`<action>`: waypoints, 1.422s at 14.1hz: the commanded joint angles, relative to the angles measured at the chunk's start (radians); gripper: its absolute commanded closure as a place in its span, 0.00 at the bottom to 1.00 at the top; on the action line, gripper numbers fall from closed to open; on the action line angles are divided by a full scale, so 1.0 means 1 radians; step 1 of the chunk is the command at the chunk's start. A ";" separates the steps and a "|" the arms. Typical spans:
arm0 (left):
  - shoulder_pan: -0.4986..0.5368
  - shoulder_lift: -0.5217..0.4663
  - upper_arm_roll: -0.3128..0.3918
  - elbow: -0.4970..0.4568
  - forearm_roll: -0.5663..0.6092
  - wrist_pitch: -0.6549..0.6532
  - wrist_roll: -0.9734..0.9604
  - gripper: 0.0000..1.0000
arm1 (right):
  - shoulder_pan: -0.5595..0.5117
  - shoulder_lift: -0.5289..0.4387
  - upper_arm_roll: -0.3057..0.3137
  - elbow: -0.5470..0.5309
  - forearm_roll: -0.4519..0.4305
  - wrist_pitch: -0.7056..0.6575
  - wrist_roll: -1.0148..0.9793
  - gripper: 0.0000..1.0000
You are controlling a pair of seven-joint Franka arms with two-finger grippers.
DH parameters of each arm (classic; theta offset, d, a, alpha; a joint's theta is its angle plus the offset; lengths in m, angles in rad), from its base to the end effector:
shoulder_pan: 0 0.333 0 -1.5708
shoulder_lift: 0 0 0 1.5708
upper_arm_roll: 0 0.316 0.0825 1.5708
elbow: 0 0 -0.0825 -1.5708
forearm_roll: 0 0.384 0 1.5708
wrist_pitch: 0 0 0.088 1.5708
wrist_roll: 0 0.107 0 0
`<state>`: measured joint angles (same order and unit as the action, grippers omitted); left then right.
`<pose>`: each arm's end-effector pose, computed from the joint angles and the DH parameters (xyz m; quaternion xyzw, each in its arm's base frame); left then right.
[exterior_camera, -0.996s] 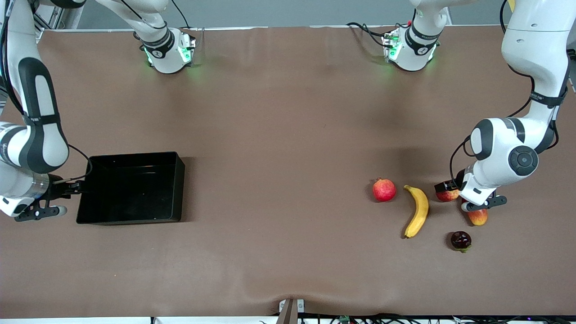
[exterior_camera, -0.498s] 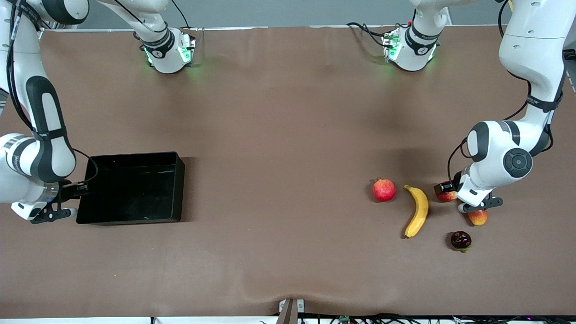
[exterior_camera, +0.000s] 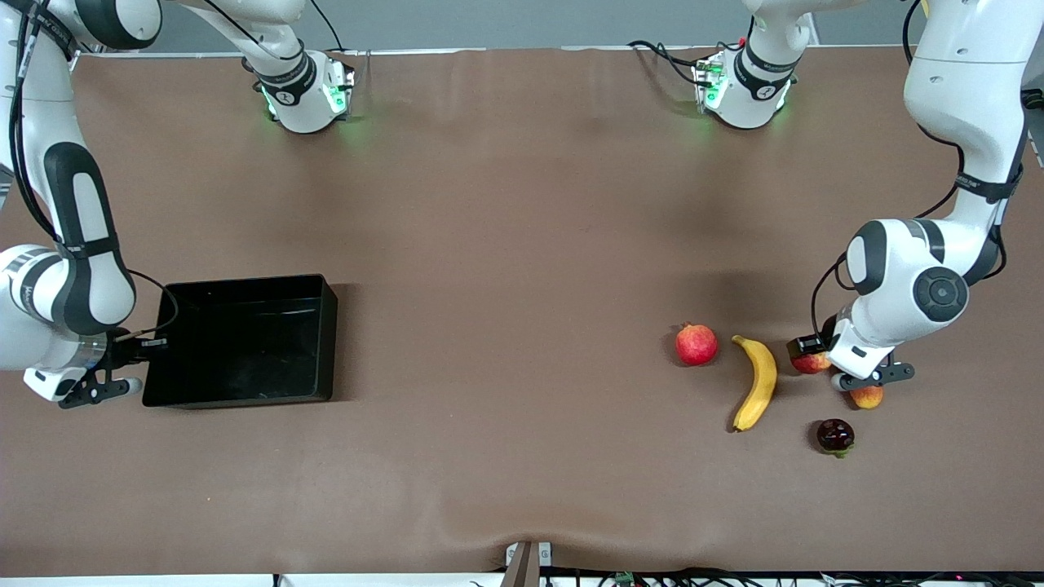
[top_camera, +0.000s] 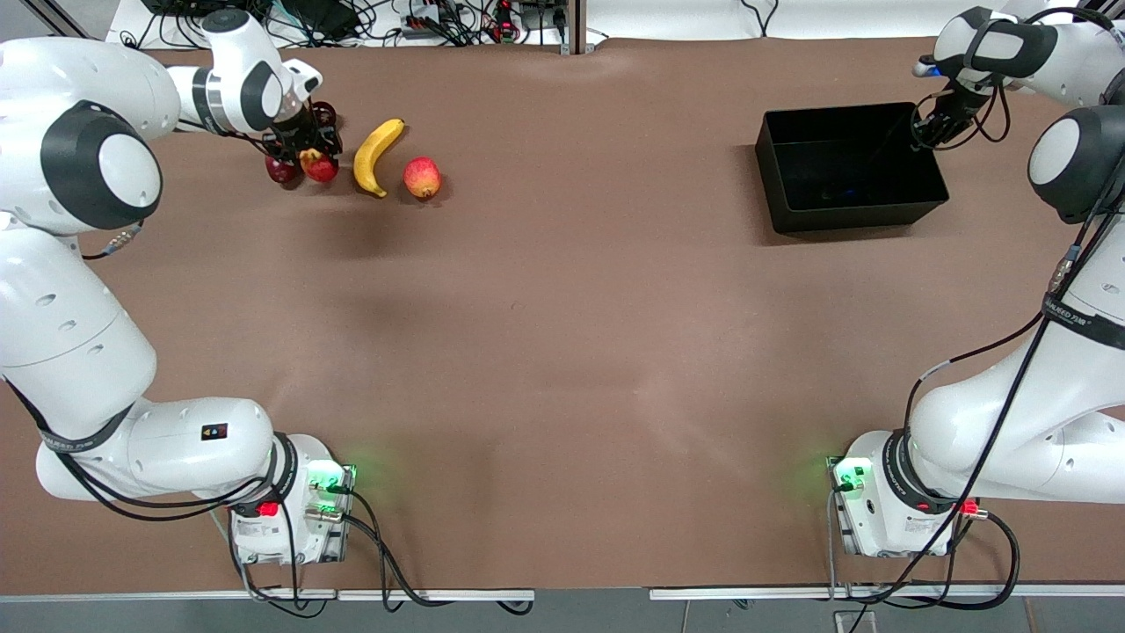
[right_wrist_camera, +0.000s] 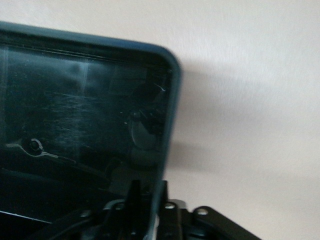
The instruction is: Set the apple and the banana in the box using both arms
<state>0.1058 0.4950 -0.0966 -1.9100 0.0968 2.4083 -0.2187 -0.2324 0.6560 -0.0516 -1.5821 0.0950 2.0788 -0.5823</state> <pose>0.6303 0.0093 0.2375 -0.9964 -0.0838 -0.0044 0.0092 0.6562 -0.1819 0.2412 -0.9886 -0.1261 0.0617 0.0544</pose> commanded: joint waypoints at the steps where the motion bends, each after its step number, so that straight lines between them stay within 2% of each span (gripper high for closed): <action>1: 0.005 -0.071 -0.027 -0.001 0.018 -0.035 -0.008 1.00 | 0.002 -0.055 0.012 0.054 0.014 -0.095 -0.033 1.00; 4: 0.002 -0.121 -0.054 0.029 0.018 -0.086 -0.018 1.00 | 0.063 -0.127 0.015 0.102 0.017 -0.190 -0.021 1.00; 7: 0.002 -0.183 -0.071 0.075 0.020 -0.150 -0.013 1.00 | 0.172 -0.159 0.013 0.102 0.107 -0.244 0.117 1.00; 8: -0.003 -0.187 -0.072 0.097 0.023 -0.208 -0.005 1.00 | 0.198 -0.167 0.015 0.105 0.126 -0.246 0.171 1.00; 12: -0.003 -0.219 -0.083 0.154 0.037 -0.262 -0.010 1.00 | 0.310 -0.240 0.016 0.102 0.126 -0.342 0.445 1.00; 16: -0.004 -0.233 -0.084 0.232 0.003 -0.411 -0.011 1.00 | 0.392 -0.276 0.015 0.094 0.126 -0.358 0.628 1.00; 20: -0.005 -0.268 -0.084 0.240 -0.031 -0.443 -0.011 1.00 | 0.481 -0.274 0.016 0.085 0.127 -0.339 0.798 1.00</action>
<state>0.1017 0.2571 -0.1778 -1.6732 0.0932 1.9927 -0.2233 0.2095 0.4078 -0.0289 -1.4699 0.1958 1.7302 0.1482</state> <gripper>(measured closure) 0.273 0.947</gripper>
